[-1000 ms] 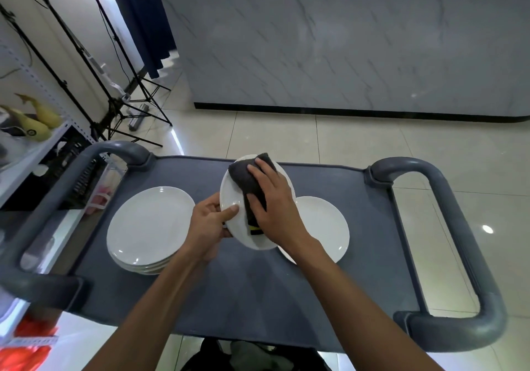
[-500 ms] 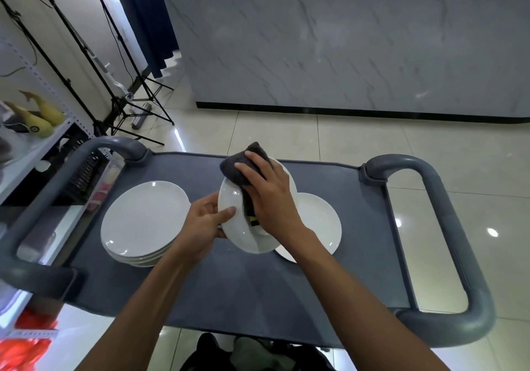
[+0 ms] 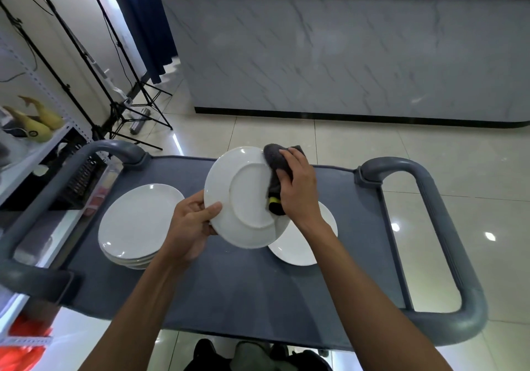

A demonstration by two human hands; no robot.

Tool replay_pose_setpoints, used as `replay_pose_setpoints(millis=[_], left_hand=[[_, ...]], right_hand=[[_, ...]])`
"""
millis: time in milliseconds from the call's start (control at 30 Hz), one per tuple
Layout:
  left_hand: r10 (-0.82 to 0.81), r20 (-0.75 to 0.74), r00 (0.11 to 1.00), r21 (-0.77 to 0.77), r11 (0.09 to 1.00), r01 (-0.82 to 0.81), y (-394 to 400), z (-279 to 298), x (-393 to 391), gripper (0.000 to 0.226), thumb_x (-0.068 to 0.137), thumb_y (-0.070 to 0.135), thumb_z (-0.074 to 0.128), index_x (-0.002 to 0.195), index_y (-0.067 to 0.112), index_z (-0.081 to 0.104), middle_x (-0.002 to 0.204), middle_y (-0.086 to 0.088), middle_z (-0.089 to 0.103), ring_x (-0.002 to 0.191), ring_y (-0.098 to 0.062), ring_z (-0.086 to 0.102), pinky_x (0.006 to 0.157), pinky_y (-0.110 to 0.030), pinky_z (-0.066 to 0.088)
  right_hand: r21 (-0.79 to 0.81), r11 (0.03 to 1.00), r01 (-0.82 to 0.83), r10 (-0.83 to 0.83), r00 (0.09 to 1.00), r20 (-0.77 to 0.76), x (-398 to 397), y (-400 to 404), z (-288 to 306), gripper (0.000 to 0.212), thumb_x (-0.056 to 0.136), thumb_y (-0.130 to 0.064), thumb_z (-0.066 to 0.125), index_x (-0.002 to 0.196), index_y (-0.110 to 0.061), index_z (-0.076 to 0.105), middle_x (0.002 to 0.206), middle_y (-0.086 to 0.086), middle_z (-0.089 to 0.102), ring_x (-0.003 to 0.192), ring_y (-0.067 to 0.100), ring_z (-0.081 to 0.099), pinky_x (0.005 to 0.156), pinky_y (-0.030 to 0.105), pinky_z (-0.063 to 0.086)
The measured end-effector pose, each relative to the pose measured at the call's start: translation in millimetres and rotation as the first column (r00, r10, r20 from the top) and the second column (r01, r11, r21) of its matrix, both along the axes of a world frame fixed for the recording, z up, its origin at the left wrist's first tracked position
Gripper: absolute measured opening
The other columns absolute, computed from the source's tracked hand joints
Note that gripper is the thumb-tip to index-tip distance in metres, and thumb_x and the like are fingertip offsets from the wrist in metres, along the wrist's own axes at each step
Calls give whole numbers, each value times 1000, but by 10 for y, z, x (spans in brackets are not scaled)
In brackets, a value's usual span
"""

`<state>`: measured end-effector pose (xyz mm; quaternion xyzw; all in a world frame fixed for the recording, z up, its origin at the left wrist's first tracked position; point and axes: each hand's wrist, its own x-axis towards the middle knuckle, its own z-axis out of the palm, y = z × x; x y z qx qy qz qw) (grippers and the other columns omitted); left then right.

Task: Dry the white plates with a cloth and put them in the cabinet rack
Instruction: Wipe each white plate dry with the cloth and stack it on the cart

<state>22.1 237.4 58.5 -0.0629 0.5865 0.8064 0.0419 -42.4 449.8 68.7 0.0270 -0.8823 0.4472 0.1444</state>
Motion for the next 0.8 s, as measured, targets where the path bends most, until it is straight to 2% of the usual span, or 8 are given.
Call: replay_pose_setpoints(millis=[100, 233, 333, 433, 600, 700, 800], left_hand=[[10, -12, 1000, 39, 999, -9, -55, 0, -21, 29, 84, 9, 61, 111, 7, 72, 104, -14, 73, 90, -27, 69, 62, -37, 59], [74, 2, 997, 135, 988, -74, -83, 38, -71, 24, 83, 8, 61, 103, 9, 75, 103, -12, 74, 91, -25, 71, 66, -35, 60], [143, 22, 990, 187, 972, -144, -62, 85, -115, 26, 84, 5, 59, 108, 6, 70, 104, -12, 73, 92, -24, 71, 68, -35, 60], [179, 43, 983, 206, 961, -184, -36, 123, -147, 26, 89, 3, 56, 112, 7, 67, 108, -11, 73, 95, -25, 70, 76, -43, 62], [217, 63, 974, 248, 942, -226, 28, 172, -168, 29, 95, 1, 50, 120, 7, 63, 113, -10, 73, 99, -24, 71, 75, -43, 61], [234, 72, 970, 247, 938, -245, 67, 204, -175, 36, 97, 1, 49, 132, 1, 56, 123, -16, 68, 107, -30, 67, 77, -46, 61], [240, 91, 966, 258, 932, -256, 105, 229, -163, 38, 98, 1, 47, 136, -1, 53, 130, -23, 63, 112, -37, 63, 79, -47, 61]], right_hand=[[-71, 997, 14, -13, 1000, 17, 56, 51, -63, 39, 96, -7, 58, 135, -7, 57, 144, 8, 52, 134, 25, 45, 115, 41, 33], [-122, 992, 23, -19, 999, 34, 177, 57, -148, 41, 97, -8, 56, 138, -10, 54, 147, 4, 47, 137, 22, 39, 117, 41, 30], [-126, 991, 39, -36, 999, 21, 296, 14, -204, 43, 98, -10, 54, 140, -15, 51, 152, -1, 41, 139, 18, 35, 117, 34, 27], [-109, 994, 21, -21, 1000, -7, 416, -67, -233, 43, 100, -13, 52, 142, -19, 49, 155, -5, 35, 138, 14, 31, 115, 27, 23], [-28, 999, -31, 29, 997, -69, 580, -227, -181, 42, 100, -10, 54, 142, -15, 51, 155, 2, 36, 136, 23, 34, 115, 36, 28], [39, 996, -81, 85, 990, -115, 690, -374, -125, 43, 97, -7, 57, 140, -13, 54, 154, 7, 38, 135, 30, 38, 114, 42, 31], [82, 990, -111, 123, 981, -151, 773, -515, -111, 44, 97, -8, 57, 141, -13, 54, 155, 8, 38, 136, 31, 37, 114, 45, 31]])
